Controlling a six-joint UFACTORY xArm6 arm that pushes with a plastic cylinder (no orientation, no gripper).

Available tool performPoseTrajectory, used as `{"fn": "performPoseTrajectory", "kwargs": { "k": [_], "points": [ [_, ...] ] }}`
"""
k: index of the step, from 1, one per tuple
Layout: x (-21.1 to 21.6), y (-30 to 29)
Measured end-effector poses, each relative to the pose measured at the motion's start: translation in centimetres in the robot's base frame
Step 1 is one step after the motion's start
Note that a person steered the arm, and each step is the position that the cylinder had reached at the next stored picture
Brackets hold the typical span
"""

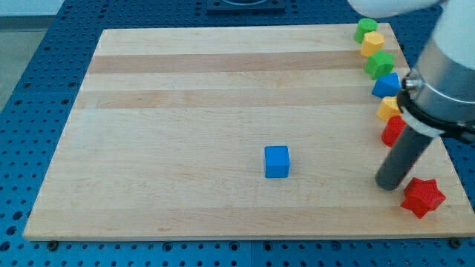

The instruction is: Drag the blue cube in between the red blocks

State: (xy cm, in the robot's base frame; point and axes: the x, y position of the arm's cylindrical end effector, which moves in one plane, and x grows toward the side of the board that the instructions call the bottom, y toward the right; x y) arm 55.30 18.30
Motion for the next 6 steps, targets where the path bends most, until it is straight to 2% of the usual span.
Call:
{"fn": "performPoseTrajectory", "kwargs": {
  "k": [1, 2, 3, 4, 5, 6],
  "points": [
    [0.7, -4.8],
    [3.6, -10.4],
    [4.1, -17.4],
    [1.0, -22.0],
    [-2.7, -23.2],
    [-3.8, -22.6]
  ]
}}
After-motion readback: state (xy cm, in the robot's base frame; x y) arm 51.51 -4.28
